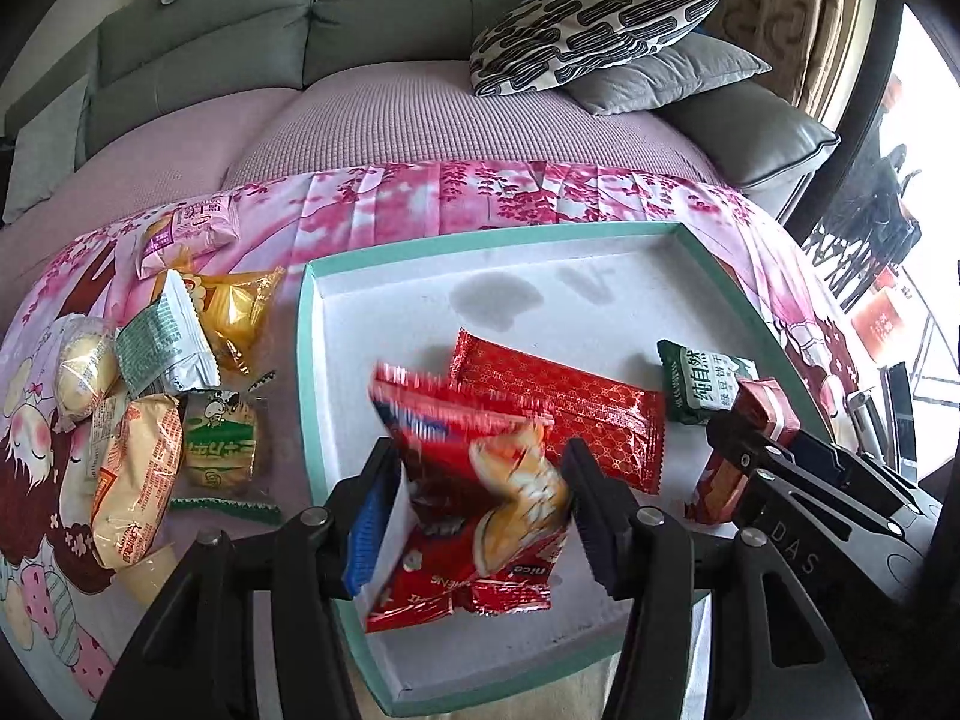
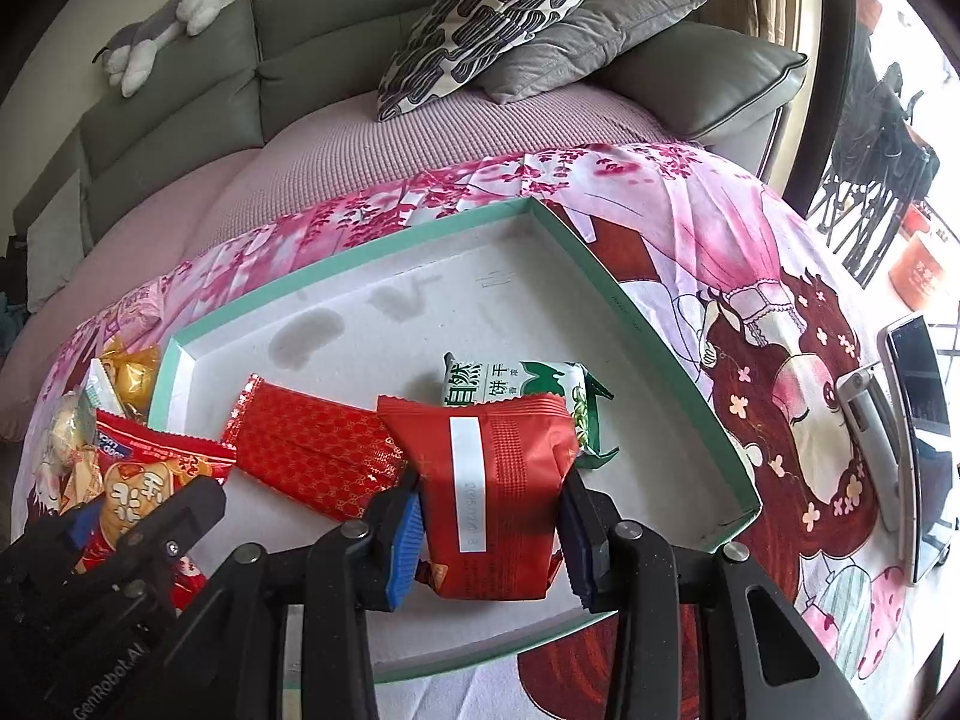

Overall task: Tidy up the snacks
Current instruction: 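Carry both red packs into the tray and release them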

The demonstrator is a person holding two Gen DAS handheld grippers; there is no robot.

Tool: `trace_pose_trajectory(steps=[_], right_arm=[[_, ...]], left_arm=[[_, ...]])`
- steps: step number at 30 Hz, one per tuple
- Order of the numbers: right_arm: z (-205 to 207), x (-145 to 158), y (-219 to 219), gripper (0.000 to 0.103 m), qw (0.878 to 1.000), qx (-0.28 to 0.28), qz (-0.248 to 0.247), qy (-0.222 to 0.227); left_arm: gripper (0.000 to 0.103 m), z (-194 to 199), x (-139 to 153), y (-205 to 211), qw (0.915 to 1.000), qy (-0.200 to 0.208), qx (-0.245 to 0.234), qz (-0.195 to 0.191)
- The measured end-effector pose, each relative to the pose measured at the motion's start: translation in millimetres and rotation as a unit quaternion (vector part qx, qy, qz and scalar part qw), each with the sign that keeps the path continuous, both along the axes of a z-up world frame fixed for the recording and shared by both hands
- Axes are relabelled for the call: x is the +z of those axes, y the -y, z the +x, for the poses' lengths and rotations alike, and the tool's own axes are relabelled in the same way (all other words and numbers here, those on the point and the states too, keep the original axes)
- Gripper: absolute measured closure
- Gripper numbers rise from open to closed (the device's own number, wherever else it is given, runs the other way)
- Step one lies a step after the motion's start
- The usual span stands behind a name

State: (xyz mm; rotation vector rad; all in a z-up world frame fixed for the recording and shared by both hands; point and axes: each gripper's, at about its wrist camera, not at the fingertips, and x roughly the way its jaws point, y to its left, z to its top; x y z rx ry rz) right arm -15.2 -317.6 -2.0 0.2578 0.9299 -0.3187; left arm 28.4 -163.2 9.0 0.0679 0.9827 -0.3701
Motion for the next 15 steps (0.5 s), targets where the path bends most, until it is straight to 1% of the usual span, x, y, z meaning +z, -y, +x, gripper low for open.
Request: trace_pose_trajectory(steps=[2, 7, 8, 10, 11, 12, 15], right_arm=[[1.2, -1.8, 0.4, 0.061, 1.0, 0.002, 0.001, -0.001], [3.2, -6.8, 1.0, 0.06, 1.0, 0.003, 0.005, -0.007], [3.6, -8.1, 1.7, 0.059, 1.0, 0.003, 0.007, -0.009], [4.0, -10.3, 3.4, 0.053, 1.0, 0.003, 0.014, -0.011], [4.1, -10.8, 4.1, 0.048, 1.0, 0.004, 0.017, -0.011], [4.1, -11.1, 4.4, 0.04, 1.0, 0.006, 0.019, -0.01], [4.6, -11.0, 3.7, 0.03, 1.0, 0.015, 0.024, -0.003]], left_arm=[[0.023, 0.6, -0.1, -1.1, 1.0, -0.001, 0.001, 0.0], [0.023, 1.1, 2.6, -3.4, 1.0, 0.003, 0.005, -0.001], [0.023, 1.1, 3.2, -4.4, 1.0, 0.004, 0.007, -0.002], [0.023, 1.3, 4.9, -8.6, 0.9999, 0.006, 0.013, -0.003], [0.023, 1.7, 5.8, -10.2, 0.9998, 0.006, 0.017, -0.003], [0.022, 2.6, 7.1, -13.7, 0.9997, 0.008, 0.023, -0.004], [0.017, 5.4, 9.6, -21.7, 0.9991, 0.013, 0.039, -0.004]])
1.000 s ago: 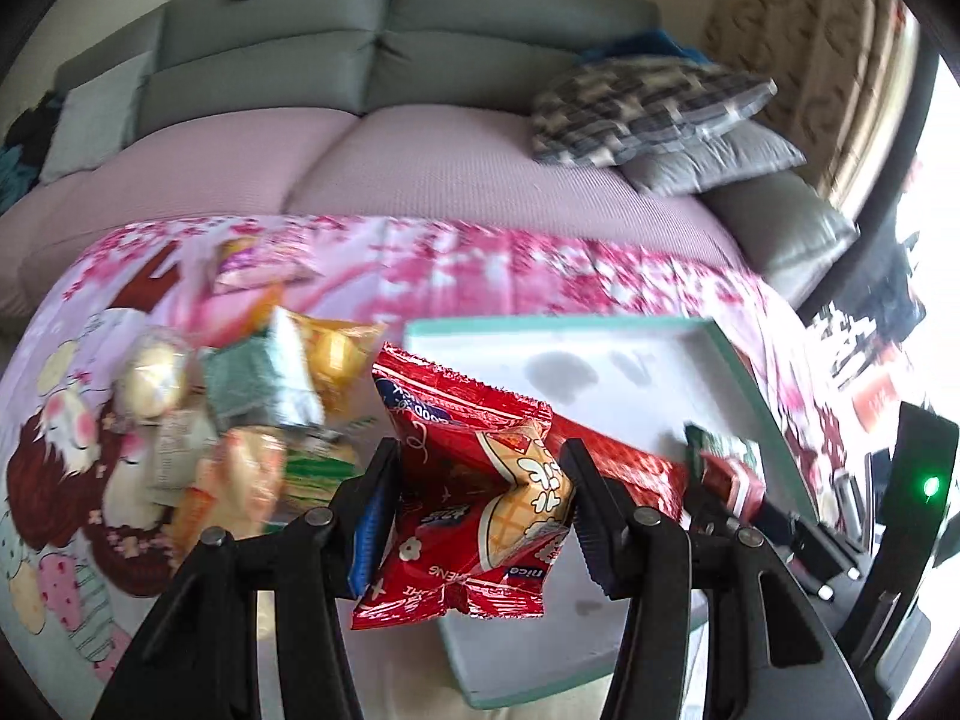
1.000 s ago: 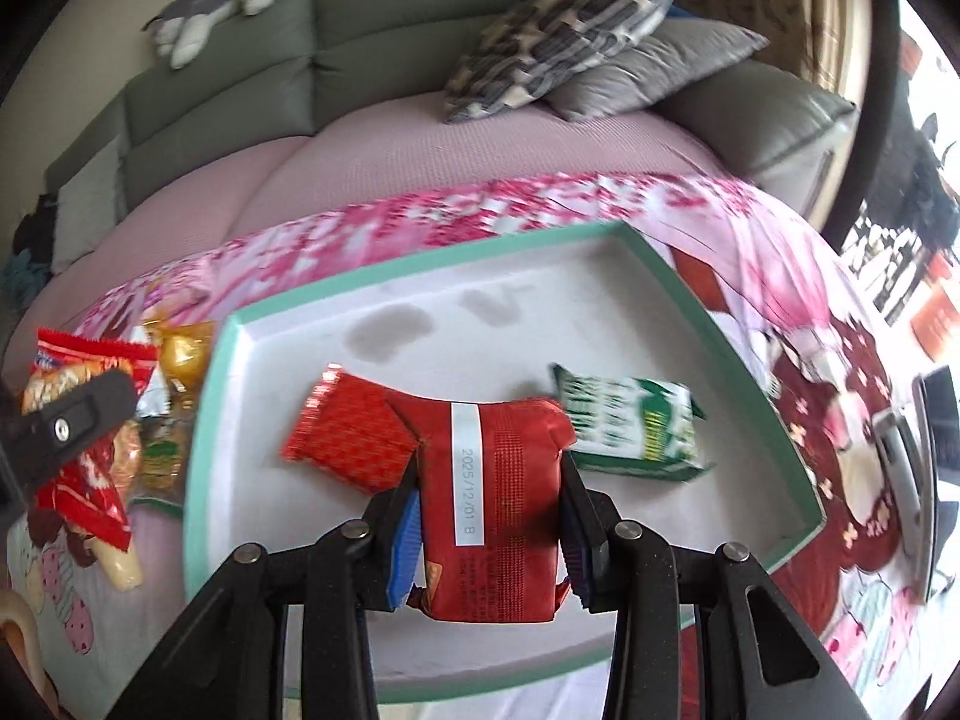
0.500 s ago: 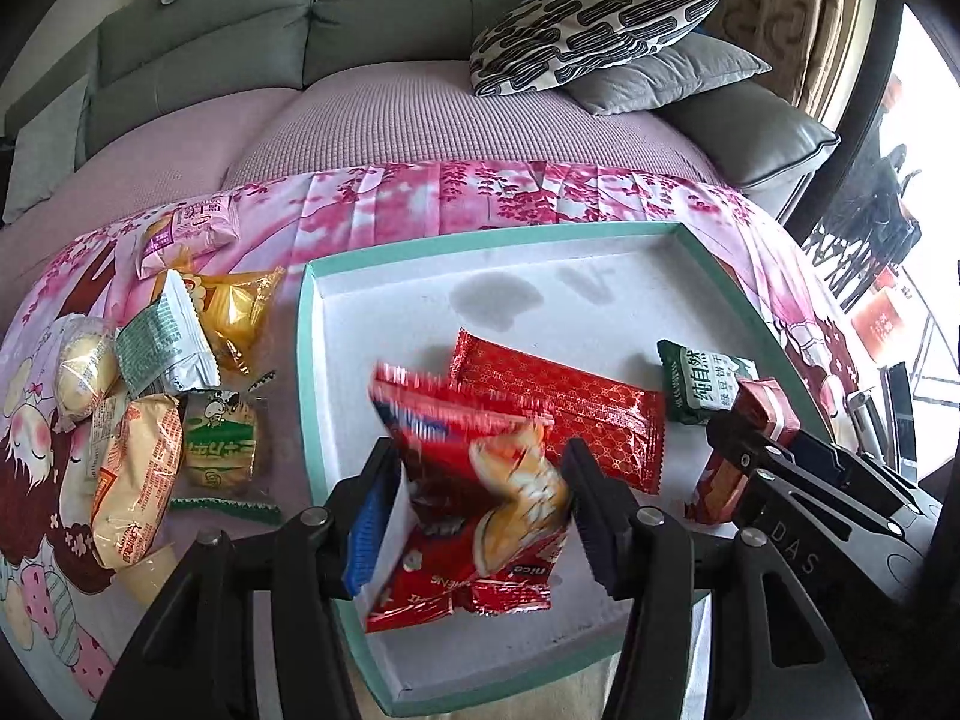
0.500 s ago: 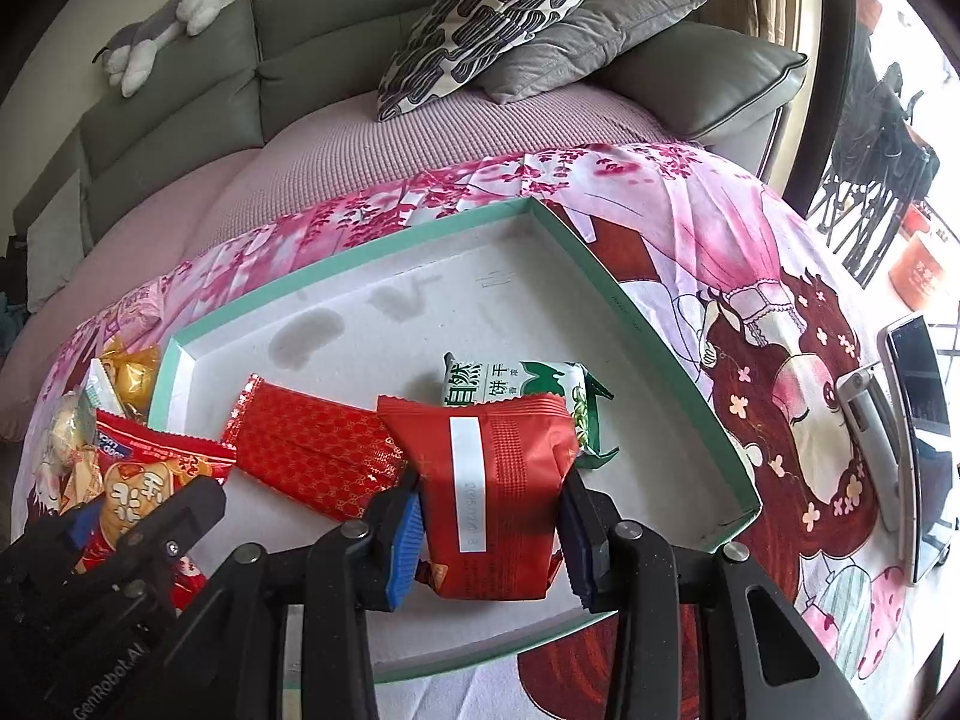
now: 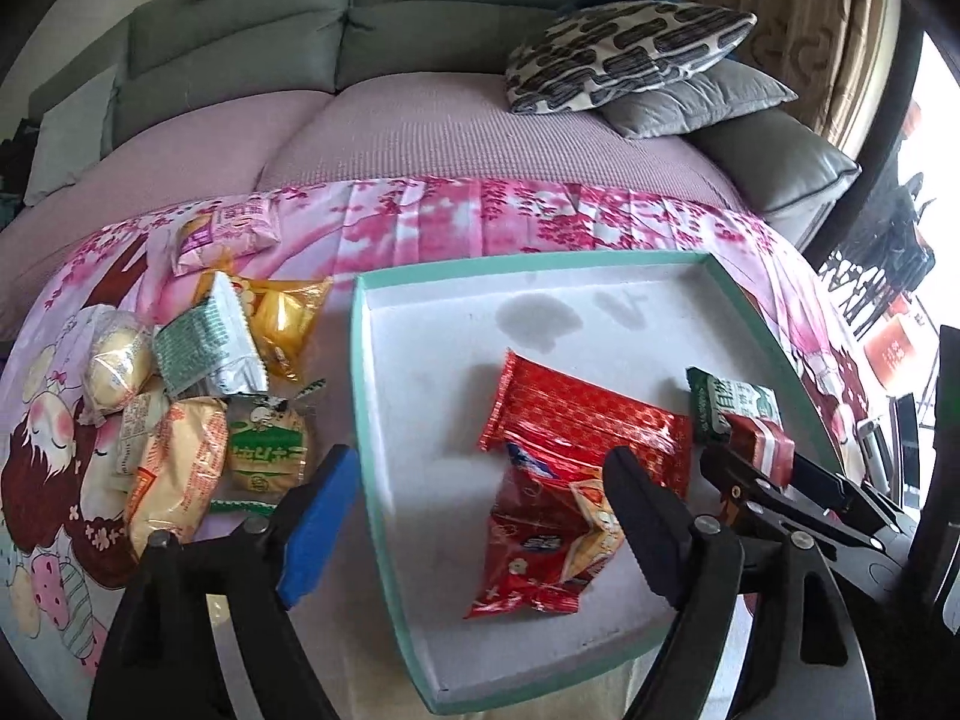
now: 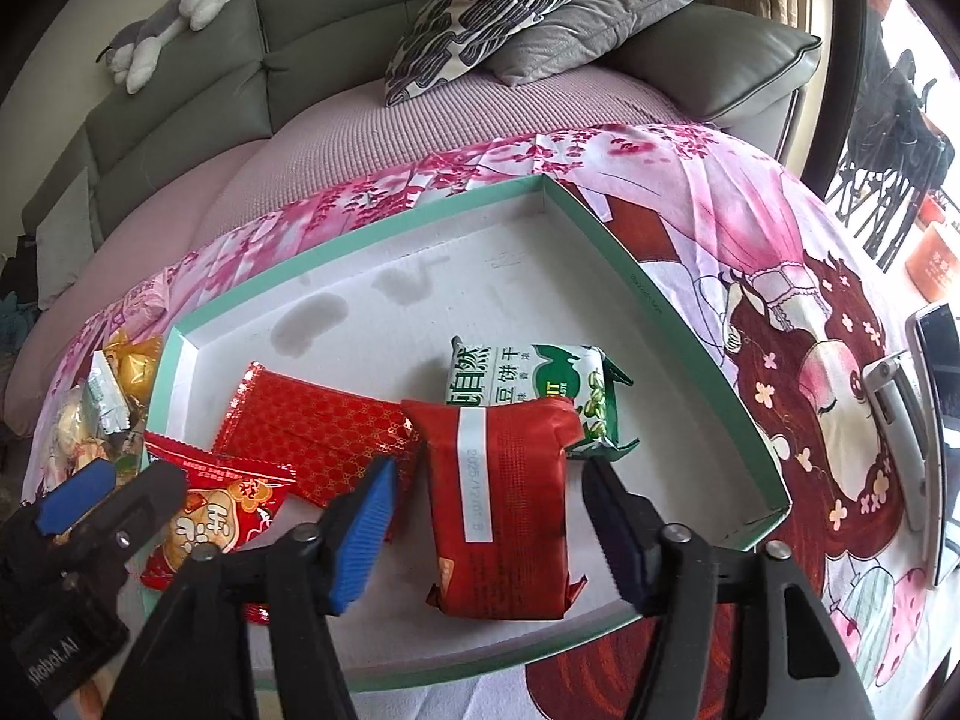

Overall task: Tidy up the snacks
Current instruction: 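Carry both red packs into the tray and release them, then move both tools back over the snack pile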

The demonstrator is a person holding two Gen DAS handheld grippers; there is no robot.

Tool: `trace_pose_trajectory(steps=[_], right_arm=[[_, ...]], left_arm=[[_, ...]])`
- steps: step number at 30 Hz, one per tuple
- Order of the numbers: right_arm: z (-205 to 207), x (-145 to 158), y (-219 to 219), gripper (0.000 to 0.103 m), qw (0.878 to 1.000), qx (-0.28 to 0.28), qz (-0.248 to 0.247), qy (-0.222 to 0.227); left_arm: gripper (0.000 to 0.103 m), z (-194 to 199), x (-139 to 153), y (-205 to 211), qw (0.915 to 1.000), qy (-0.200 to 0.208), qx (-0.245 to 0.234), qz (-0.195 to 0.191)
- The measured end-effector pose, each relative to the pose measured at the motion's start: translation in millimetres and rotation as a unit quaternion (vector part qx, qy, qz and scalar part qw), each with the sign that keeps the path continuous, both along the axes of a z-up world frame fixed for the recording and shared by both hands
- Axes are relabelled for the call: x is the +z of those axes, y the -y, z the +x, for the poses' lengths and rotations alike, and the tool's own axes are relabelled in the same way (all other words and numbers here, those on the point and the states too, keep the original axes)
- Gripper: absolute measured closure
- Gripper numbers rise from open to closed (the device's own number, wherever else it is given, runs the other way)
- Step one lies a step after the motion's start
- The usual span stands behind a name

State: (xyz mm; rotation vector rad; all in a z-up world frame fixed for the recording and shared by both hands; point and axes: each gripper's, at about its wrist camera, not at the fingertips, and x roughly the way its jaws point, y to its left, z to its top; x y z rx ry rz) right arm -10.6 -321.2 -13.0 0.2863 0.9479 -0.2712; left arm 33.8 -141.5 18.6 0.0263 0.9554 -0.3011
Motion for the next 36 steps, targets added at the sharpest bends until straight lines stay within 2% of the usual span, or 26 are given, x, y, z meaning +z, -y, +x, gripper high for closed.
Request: trace_pose_trajectory(steps=[7, 9, 14, 19, 25, 36], right_arm=[[1.3, 0.9, -5.1, 0.009, 1.0, 0.013, -0.001, 0.014], [1.2, 1.4, -5.4, 0.0, 1.0, 0.013, 0.0, 0.019], [1.4, 2.5, -4.3, 0.0, 1.0, 0.011, 0.005, 0.028], [1.3, 10.6, -13.6, 0.0, 0.999, 0.021, -0.006, 0.044], [2.6, 31.6, -57.6, 0.0, 0.994, 0.066, -0.023, 0.085], [7.0, 44.6, -133.1, 0.0, 0.983, 0.149, -0.038, 0.097]], left_arm=[[0.01, 7.9, 0.2, -18.2, 0.9989, 0.011, 0.044, 0.006], [0.009, 10.2, -0.8, -23.1, 0.9983, 0.012, 0.056, 0.009], [0.004, 13.4, -1.3, -36.5, 0.9967, 0.016, 0.079, 0.011], [0.003, 16.3, 3.7, -55.0, 0.9946, 0.021, 0.1, 0.018], [0.003, 19.0, 9.2, -82.2, 0.9898, 0.025, 0.129, 0.056], [0.003, 19.6, 23.4, -140.2, 0.9822, 0.018, 0.182, 0.041]])
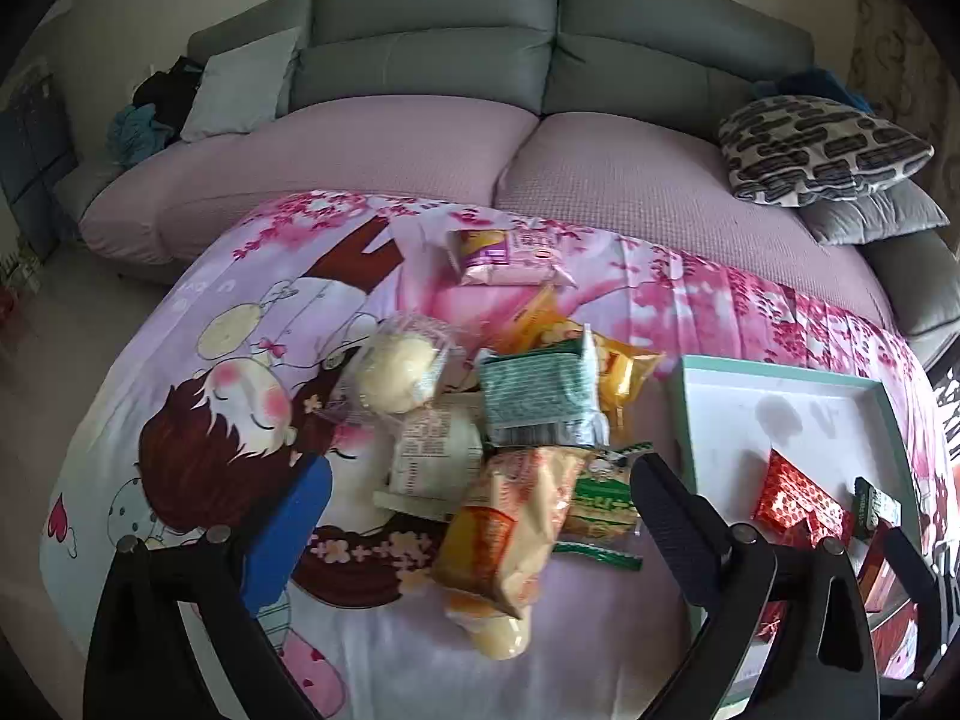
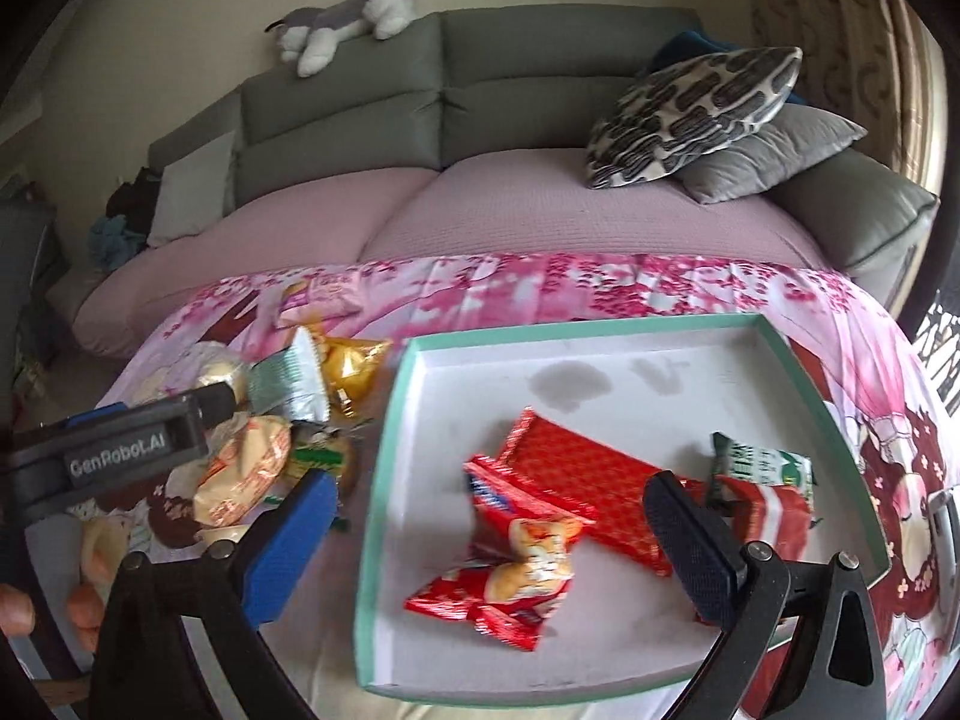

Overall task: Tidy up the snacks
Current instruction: 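Move both tools back over the snack pile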

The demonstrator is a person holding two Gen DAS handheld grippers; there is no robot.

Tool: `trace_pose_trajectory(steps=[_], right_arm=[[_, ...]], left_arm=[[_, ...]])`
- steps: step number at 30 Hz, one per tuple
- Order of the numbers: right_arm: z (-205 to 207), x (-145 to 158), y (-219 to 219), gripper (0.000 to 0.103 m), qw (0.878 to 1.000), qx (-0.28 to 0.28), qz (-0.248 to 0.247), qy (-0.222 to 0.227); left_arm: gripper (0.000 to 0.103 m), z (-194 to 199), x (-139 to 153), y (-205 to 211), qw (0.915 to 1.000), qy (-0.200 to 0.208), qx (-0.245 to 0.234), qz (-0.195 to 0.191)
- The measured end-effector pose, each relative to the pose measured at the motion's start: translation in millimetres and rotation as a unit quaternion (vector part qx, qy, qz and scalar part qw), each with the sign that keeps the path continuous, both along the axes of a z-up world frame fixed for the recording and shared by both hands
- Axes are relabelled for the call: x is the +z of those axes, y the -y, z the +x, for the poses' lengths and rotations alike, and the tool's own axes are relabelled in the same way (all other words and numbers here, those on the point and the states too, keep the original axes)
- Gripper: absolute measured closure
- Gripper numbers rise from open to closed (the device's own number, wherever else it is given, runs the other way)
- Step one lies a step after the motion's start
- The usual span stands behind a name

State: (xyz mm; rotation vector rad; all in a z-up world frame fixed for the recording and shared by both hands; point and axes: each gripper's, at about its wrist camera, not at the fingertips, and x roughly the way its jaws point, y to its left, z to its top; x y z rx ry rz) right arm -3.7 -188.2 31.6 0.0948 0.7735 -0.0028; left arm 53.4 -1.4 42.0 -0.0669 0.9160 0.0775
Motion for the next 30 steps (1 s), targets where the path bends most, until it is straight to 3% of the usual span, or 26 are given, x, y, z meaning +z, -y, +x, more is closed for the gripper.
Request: trace_pose_trajectory(steps=[20, 30], right_arm=[[15.0, -9.7, -68.6, 0.0, 0.997, 0.071, 0.009, -0.014], [15.1, -36.2, -107.9, 0.006, 0.99, 0.125, -0.001, -0.06]], left_arm=[[0.003, -0.7, -1.6, -76.9, 0.9966, -0.025, 0.067, -0.04], [0.003, 12.9, -52.9, -79.3, 0.9905, -0.112, 0.061, -0.051]])
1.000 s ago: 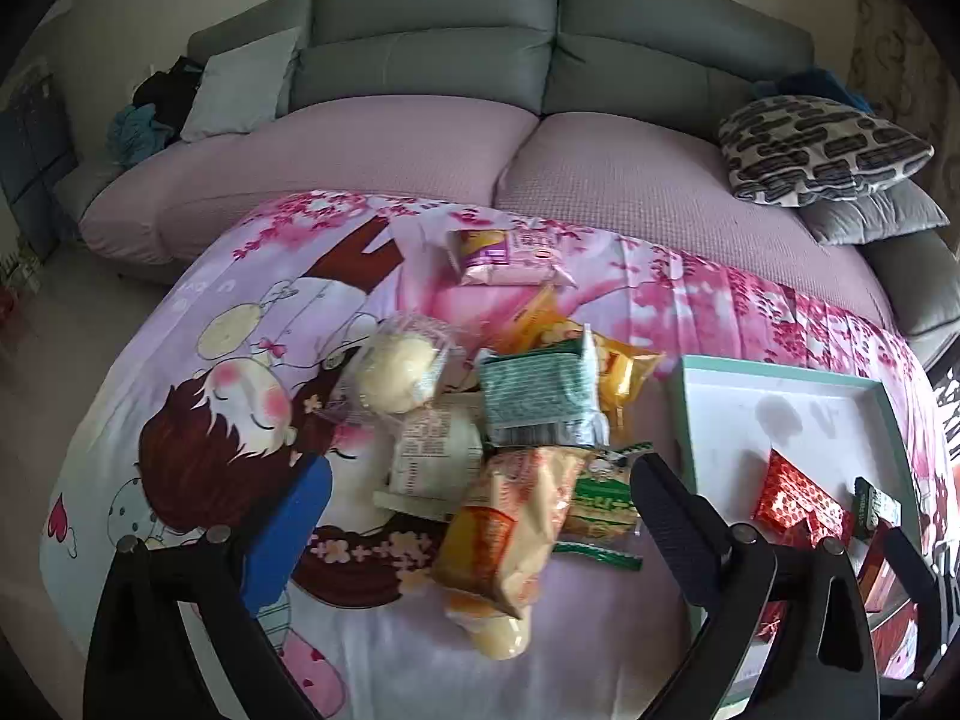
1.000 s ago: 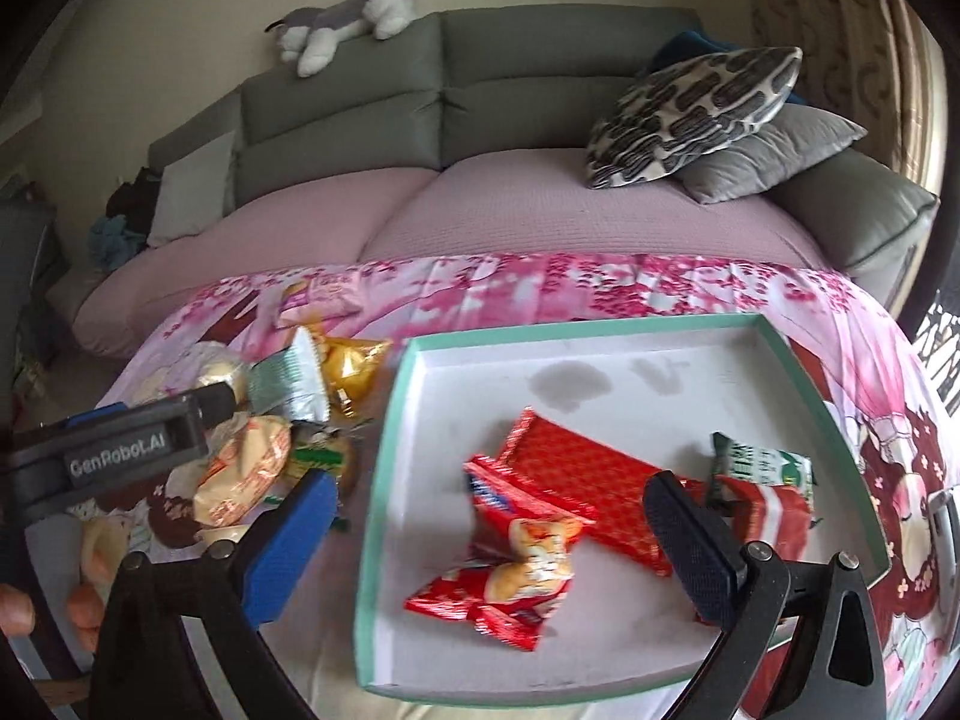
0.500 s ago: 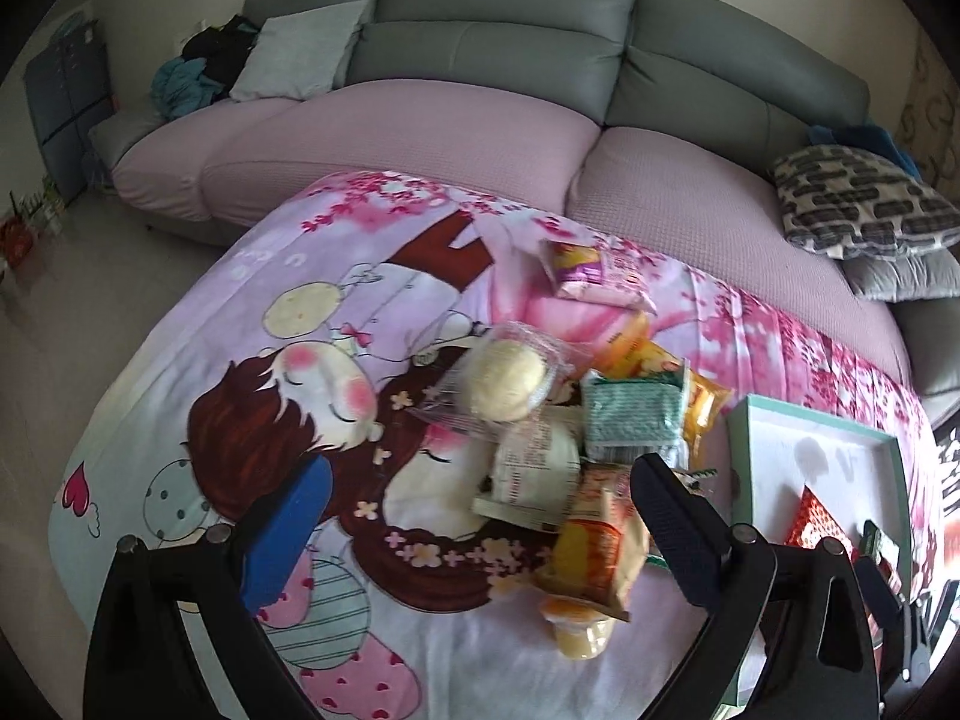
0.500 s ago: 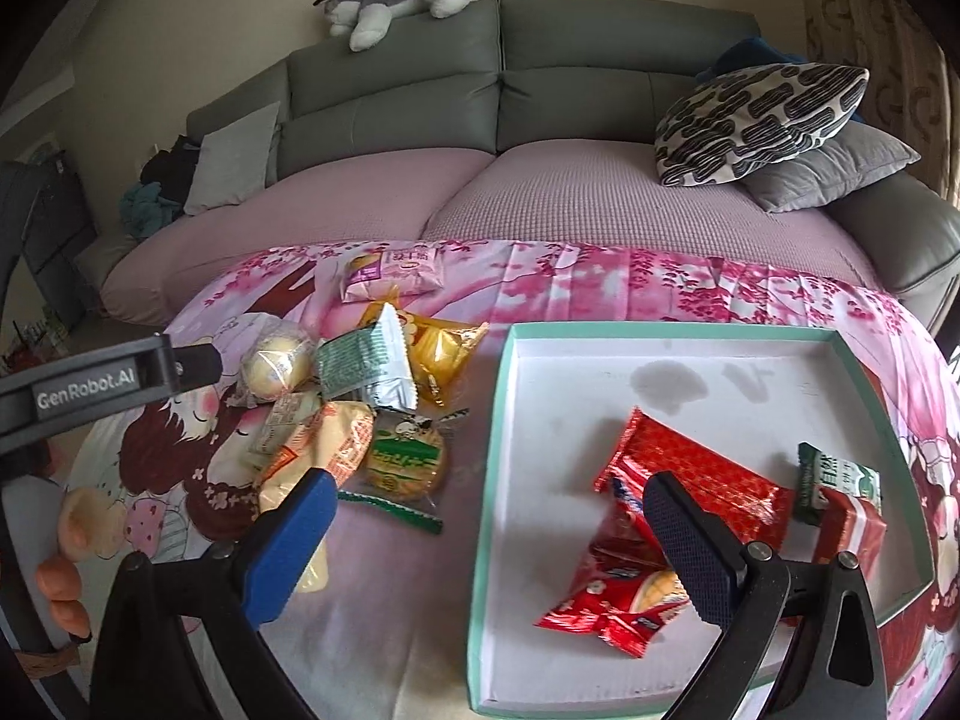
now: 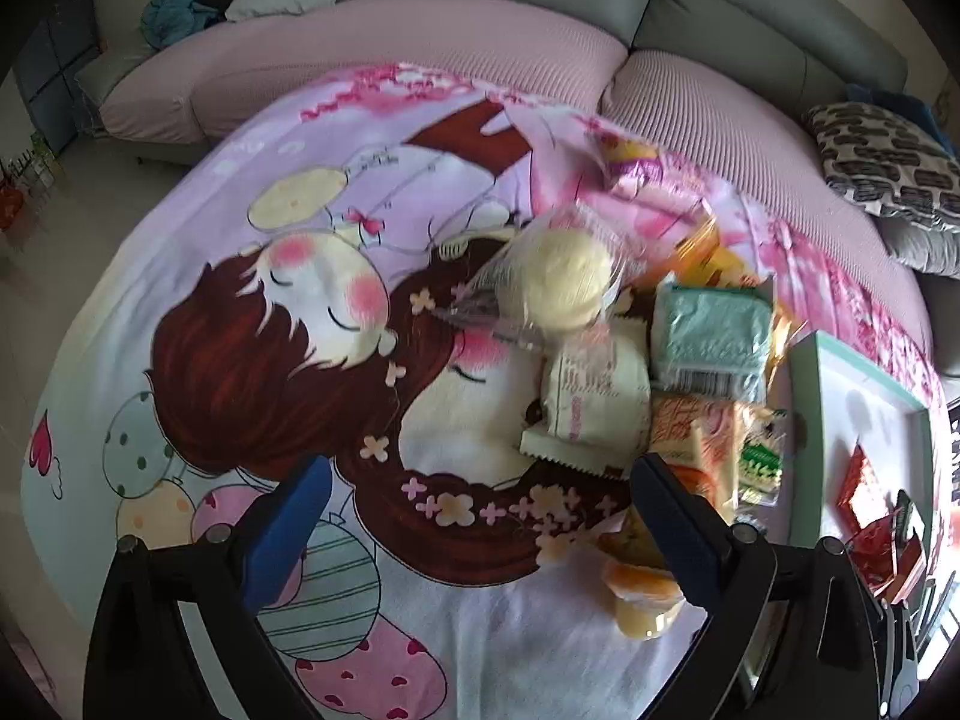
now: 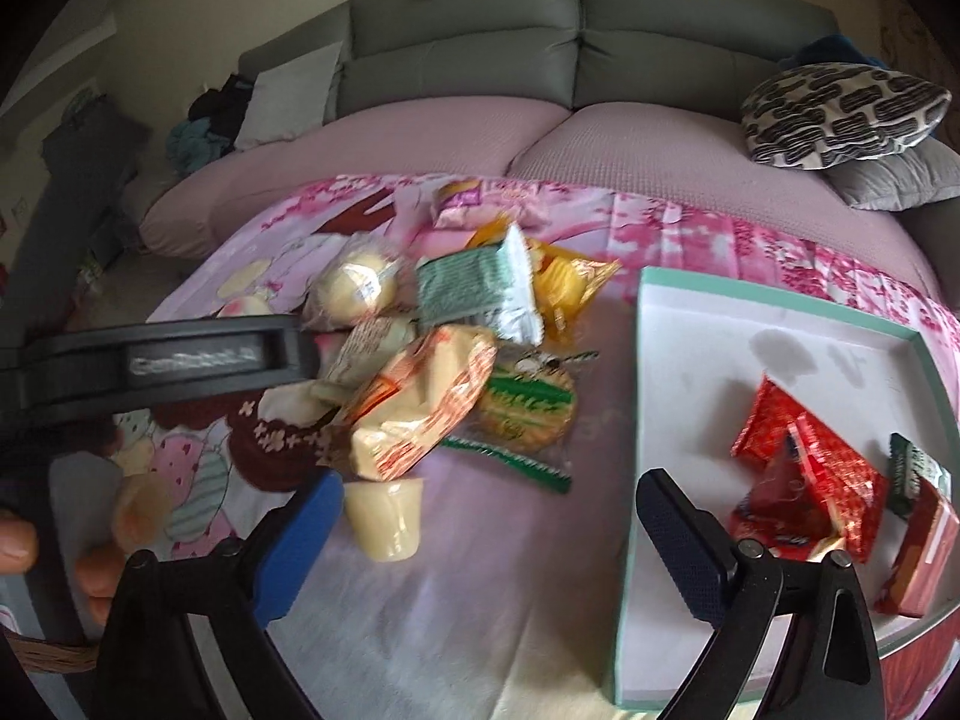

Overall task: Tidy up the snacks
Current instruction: 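Move both tools back over the snack pile, then grasp the yellow pudding cup with the right tool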

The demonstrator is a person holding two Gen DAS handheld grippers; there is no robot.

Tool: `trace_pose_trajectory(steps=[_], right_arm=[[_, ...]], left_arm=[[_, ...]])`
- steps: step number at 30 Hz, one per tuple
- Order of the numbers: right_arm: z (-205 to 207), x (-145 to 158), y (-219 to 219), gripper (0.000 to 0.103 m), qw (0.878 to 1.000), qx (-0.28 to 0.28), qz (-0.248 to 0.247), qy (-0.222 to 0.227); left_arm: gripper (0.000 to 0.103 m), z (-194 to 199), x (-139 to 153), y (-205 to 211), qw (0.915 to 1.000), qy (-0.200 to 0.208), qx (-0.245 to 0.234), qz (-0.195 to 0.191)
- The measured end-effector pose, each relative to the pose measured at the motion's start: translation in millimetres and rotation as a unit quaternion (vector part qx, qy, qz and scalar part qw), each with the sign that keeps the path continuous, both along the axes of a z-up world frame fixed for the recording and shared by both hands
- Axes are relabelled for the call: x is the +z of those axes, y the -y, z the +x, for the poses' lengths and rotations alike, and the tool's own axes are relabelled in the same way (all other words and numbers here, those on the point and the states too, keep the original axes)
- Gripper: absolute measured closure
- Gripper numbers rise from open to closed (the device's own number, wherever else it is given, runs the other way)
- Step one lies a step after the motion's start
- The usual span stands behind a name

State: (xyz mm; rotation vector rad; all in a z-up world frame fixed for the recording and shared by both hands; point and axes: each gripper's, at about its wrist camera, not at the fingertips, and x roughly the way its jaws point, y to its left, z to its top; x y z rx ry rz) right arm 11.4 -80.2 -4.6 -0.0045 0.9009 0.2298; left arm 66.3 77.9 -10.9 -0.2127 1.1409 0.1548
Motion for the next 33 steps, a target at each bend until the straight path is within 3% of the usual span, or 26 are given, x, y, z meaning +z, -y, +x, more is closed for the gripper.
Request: trace_pose_trajectory(steps=[4, 23, 33], right_arm=[[-0.2, -7.9, -12.5, 0.009, 1.0, 0.018, -0.002, -0.011], [14.2, -41.7, -39.8, 0.053, 0.998, 0.043, 0.016, -0.038], [14.6, -37.5, -30.9, 0.057, 0.999, 0.027, 0.013, -0.039]], left_arm=[[0.003, 0.0, -1.9, -1.9, 0.9999, -0.007, 0.005, 0.006], [0.003, 4.7, -8.7, -4.6, 0.9998, -0.015, 0.0, -0.016], [0.003, 2.0, -3.4, -4.7, 0.9997, -0.003, -0.004, -0.023]])
